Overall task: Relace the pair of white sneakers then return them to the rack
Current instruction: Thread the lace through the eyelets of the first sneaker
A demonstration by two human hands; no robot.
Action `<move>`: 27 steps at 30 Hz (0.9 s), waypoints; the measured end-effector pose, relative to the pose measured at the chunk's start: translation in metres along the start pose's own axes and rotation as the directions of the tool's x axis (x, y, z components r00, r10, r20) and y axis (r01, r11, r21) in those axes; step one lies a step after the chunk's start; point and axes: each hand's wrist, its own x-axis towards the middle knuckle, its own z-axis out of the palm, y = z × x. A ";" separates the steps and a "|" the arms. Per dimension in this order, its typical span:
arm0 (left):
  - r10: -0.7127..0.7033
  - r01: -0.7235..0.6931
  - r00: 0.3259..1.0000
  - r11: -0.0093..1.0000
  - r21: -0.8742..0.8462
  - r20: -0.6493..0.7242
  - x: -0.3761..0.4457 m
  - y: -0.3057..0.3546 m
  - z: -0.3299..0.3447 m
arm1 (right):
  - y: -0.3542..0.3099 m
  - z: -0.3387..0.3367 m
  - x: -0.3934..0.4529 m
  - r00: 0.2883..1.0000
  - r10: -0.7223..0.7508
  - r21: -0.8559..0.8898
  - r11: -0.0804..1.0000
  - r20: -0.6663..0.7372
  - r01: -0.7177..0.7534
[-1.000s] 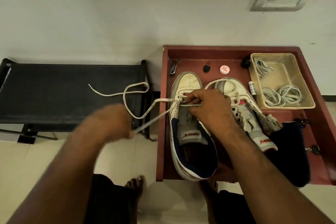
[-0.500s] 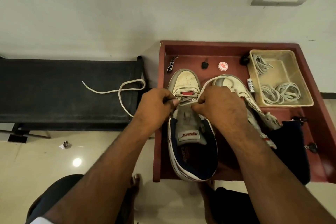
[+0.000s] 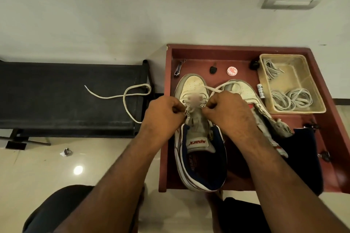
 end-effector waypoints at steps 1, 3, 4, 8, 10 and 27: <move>-0.005 0.005 1.000 0.999 -0.037 -0.015 0.003 -0.002 0.004 | 0.001 0.001 0.001 1.000 0.003 0.014 1.000 0.010 -0.003; -0.002 0.003 1.000 0.998 -0.059 0.001 0.006 -0.004 0.003 | 0.001 0.002 0.002 0.999 0.005 0.036 0.999 0.046 -0.007; 0.005 -0.004 1.000 0.999 -0.042 0.019 0.007 -0.004 0.002 | 0.001 0.002 0.002 0.998 0.007 0.036 0.999 0.054 -0.009; 0.006 -0.015 0.999 0.986 0.168 0.054 0.010 0.002 -0.012 | -0.001 0.002 0.002 1.000 0.003 0.008 1.000 0.008 -0.003; -0.090 0.057 0.989 0.963 0.262 0.116 0.008 -0.001 -0.026 | -0.001 0.002 0.000 0.999 -0.011 -0.002 1.000 -0.036 0.011; 0.015 -0.015 1.000 1.000 -0.002 0.003 0.007 0.001 -0.001 | -0.004 0.006 -0.003 0.994 -0.006 0.011 1.000 -0.107 0.007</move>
